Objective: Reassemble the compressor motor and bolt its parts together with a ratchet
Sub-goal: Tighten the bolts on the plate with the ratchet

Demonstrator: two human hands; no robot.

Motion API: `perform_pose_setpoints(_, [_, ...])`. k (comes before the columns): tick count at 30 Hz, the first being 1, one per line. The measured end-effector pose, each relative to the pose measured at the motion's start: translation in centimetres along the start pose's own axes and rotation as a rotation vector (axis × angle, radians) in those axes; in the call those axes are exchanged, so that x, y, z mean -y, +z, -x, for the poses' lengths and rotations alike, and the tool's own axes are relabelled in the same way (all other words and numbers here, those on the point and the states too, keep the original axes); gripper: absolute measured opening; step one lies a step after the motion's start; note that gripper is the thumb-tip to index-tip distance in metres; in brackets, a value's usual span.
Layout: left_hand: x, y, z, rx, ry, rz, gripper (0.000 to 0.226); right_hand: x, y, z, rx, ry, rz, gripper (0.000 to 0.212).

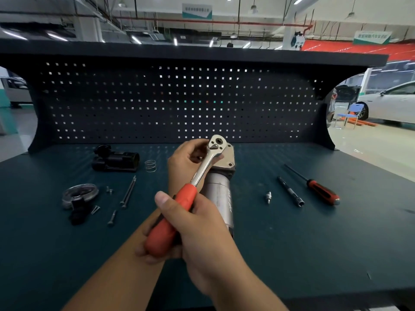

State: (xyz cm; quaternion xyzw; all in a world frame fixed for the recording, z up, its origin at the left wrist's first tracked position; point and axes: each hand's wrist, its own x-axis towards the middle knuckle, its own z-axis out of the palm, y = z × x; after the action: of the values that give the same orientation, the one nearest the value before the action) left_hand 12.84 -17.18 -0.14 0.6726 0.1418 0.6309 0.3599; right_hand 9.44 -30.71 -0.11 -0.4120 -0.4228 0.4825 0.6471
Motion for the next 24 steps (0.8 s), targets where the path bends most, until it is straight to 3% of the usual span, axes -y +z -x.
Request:
perform_pose_setpoints(4, [-0.1, 0.0, -0.4, -0.042, 0.042, -0.025, 0.031, 0.4, -0.9, 0.2, 0.027, -0.006, 0.121, 0.026])
perform_pose_setpoints(8, [-0.2, -0.5, -0.5, 0.017, -0.089, 0.040, 0.021, 1.5, -3.7, 0.8, 0.126, 0.101, 0.190, 0.023])
perform_pose_setpoints(11, [-0.5, -1.3, -0.9, 0.092, -0.086, 0.026, 0.029, 4.9, -9.0, 1.3, 0.169, 0.201, 0.441, 0.032])
perform_pose_setpoints(15, [-0.8, -1.7, -1.3, 0.172, -0.120, 0.056, 0.028, 11.9, -15.2, 0.0, 0.031, 0.244, 0.802, 0.055])
perform_pose_setpoints(17, [-0.8, -1.8, -1.5, 0.193, -0.141, 0.058, 0.025, 14.5, -16.9, -1.6, -0.041, 0.205, 0.912, 0.056])
perform_pose_setpoints(21, [-0.8, -2.0, -1.7, 0.220, -0.132, 0.053, 0.027, 16.3, -17.8, -2.7, 0.008, 0.222, 0.931, 0.039])
perform_pose_setpoints(24, [-0.9, -2.1, -1.5, 0.201, -0.091, 0.020, 0.032, 13.9, -17.3, -1.2, 0.122, 0.268, 0.796, 0.032])
